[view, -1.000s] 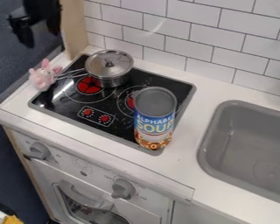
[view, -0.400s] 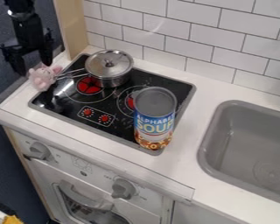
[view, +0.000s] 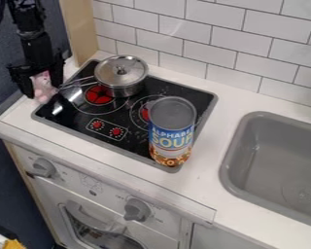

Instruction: Move the little plush to the right burner

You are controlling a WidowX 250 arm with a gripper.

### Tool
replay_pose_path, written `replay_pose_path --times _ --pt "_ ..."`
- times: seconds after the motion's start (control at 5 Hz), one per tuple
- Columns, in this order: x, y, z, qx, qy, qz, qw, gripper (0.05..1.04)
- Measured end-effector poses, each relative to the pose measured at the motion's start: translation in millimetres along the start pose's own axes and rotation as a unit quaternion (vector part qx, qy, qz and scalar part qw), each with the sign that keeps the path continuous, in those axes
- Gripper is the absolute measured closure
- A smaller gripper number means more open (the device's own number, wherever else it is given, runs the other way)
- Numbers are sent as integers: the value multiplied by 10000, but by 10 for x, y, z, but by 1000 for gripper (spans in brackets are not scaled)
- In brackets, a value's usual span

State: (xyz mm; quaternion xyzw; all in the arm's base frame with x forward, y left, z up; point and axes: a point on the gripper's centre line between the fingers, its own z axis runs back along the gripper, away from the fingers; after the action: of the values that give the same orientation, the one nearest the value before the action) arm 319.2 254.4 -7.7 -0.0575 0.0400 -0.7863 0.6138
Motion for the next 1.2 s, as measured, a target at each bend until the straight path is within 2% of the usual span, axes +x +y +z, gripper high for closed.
replay_pose_path --times 0.2,0.4,0.6,0.8,1.0,1.2 --pt "-54 -11 -63 -130 -20 85 9999 140" --pt "-78 -5 -87 -35 26 216 9998 402" --pt "-65 -9 -109 -28 20 222 9997 605" --pt "-44 -33 -88 15 85 249 9997 693" --pt "-27 -86 -2 69 233 334 9991 716" --pt "-77 -146 295 257 679 487 9962 717"
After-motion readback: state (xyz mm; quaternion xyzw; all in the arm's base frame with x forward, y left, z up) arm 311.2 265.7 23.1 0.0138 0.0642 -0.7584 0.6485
